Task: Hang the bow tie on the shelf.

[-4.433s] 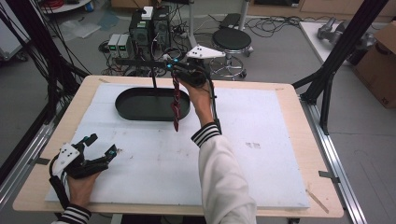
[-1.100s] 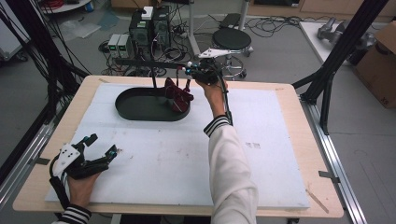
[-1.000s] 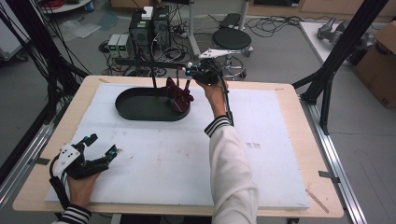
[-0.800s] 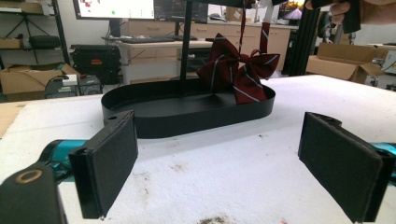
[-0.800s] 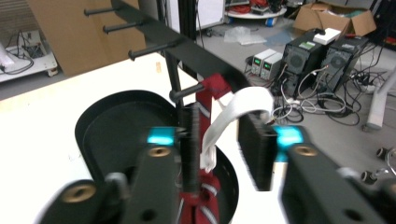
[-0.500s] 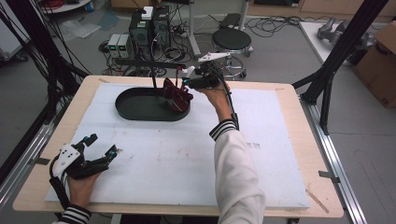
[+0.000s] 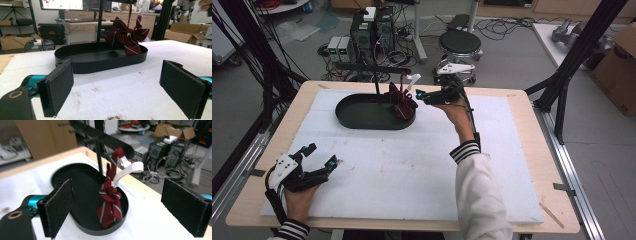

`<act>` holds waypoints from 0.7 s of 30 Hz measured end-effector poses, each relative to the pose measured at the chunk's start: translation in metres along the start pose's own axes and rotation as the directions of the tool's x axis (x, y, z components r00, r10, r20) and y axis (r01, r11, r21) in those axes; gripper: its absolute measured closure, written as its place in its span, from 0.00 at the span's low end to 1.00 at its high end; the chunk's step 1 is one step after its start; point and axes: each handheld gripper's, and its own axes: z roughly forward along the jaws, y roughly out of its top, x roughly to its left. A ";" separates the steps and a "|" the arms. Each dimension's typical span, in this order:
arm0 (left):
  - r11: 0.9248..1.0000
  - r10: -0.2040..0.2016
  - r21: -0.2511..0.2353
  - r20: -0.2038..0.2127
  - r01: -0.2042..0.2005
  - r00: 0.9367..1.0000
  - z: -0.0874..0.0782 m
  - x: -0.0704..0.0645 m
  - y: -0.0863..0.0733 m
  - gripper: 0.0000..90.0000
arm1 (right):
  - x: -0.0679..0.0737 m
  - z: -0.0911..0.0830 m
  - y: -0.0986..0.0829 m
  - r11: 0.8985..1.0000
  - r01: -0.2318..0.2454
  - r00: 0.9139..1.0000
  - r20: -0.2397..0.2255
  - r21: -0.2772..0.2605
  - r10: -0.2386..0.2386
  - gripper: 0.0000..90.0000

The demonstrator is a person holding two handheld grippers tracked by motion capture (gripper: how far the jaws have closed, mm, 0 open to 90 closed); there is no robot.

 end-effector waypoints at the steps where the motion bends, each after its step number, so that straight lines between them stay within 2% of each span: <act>1: 1.000 0.005 0.002 0.001 -0.005 1.000 0.000 0.000 0.000 0.14 | 0.000 -0.006 -0.001 1.000 -0.008 1.000 -0.007 -0.011 0.007 0.11; 5: 1.000 0.013 0.006 -0.001 -0.013 1.000 -0.001 0.000 0.000 0.14 | 0.004 -0.035 -0.007 0.995 -0.019 1.000 -0.006 -0.101 0.019 0.11; 9: 1.000 0.014 0.005 -0.001 -0.014 1.000 0.000 -0.001 0.000 0.14 | 0.011 -0.065 -0.020 0.989 -0.002 1.000 0.010 -0.150 0.003 0.11; 12: 1.000 0.014 -0.001 -0.003 -0.014 1.000 -0.001 -0.001 0.000 0.14 | 0.021 -0.095 -0.041 0.980 0.007 0.999 0.051 -0.200 0.003 0.11; 18: 1.000 0.017 -0.001 -0.003 -0.017 1.000 -0.001 -0.001 0.000 0.14 | 0.041 -0.144 -0.087 0.967 0.003 0.993 0.112 -0.254 0.027 0.11; 21: 1.000 0.018 -0.001 -0.005 -0.018 1.000 -0.001 -0.002 0.000 0.14 | 0.046 -0.161 -0.106 0.964 0.006 0.989 0.141 -0.266 0.032 0.11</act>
